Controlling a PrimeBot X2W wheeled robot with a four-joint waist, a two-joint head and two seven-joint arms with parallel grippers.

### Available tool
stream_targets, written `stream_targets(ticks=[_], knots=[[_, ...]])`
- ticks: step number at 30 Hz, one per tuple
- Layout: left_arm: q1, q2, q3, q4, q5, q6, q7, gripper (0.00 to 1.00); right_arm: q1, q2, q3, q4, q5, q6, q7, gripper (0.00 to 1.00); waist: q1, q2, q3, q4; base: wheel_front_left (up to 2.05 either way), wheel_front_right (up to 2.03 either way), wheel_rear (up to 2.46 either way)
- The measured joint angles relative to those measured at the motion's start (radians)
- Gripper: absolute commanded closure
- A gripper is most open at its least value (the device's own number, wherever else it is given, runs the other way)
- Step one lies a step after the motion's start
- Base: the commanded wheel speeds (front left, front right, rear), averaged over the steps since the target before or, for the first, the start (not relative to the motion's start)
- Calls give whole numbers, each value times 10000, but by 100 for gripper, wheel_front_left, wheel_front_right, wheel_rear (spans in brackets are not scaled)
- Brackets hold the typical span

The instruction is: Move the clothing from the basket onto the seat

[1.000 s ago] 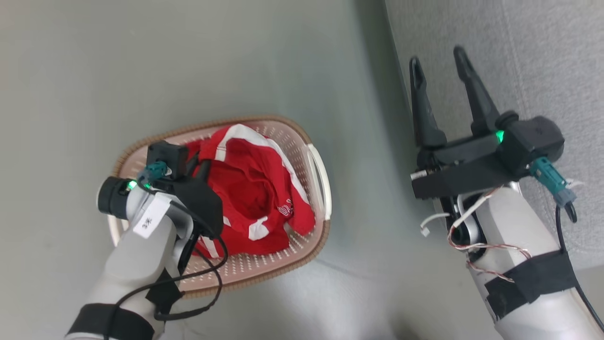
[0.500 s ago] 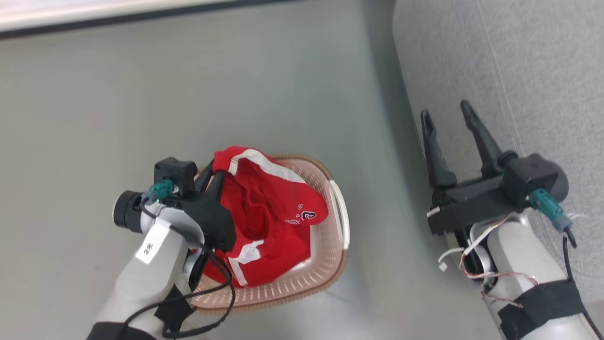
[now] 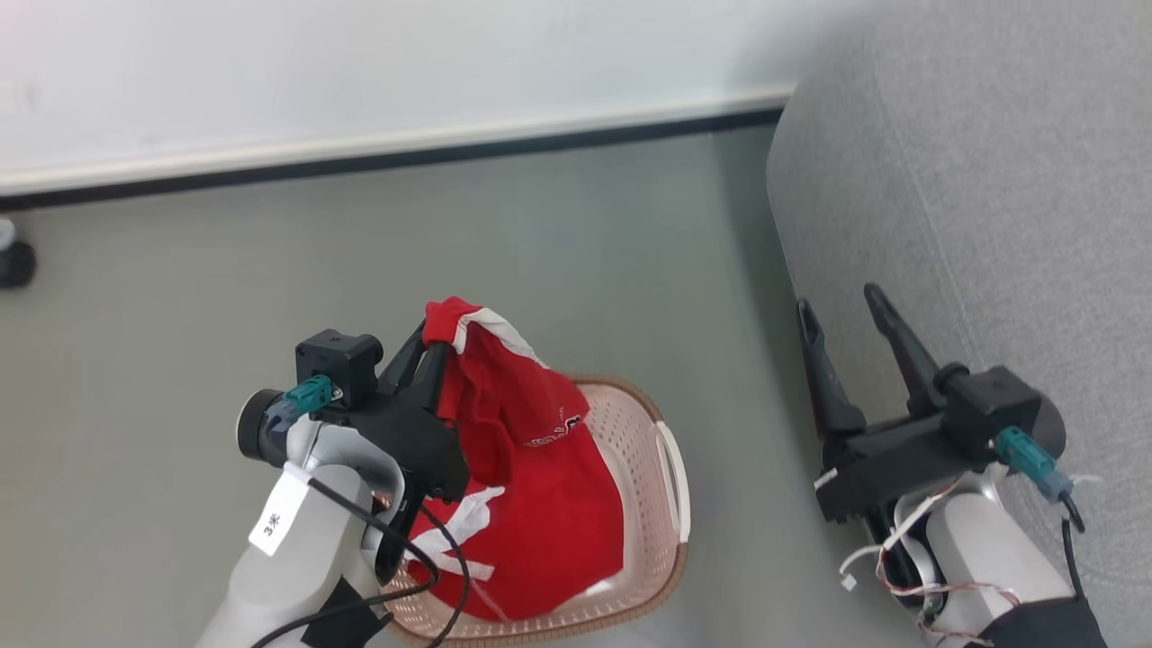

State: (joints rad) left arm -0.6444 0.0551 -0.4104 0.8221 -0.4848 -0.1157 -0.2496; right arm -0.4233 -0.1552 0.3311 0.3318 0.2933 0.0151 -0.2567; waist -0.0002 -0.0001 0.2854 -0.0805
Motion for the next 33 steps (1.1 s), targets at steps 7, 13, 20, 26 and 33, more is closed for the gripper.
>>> stream_targets(ticks=[7,13,20,26,33], knots=[[354,-2,153,-1091,4,0,0,100,505,-58,44,59,56,40,0,0,0,0,-800,169,0,0,0],[670,8,378,-1950,4,12,0,100,848,-82,182,58,58,130,0,0,1,0,-1378,258,0,0,0],[1103,21,497,-2688,-71,31,-2,100,1176,-77,414,203,75,261,38,0,1,0,-1962,271,0,0,0],[1573,17,410,-3283,-71,58,-2,100,1540,-73,554,182,136,293,111,0,0,0,-2408,235,0,0,0],[1956,17,295,-4025,-71,127,-2,100,1823,-52,652,-6,159,309,270,0,1,1,-2756,236,0,0,0]])
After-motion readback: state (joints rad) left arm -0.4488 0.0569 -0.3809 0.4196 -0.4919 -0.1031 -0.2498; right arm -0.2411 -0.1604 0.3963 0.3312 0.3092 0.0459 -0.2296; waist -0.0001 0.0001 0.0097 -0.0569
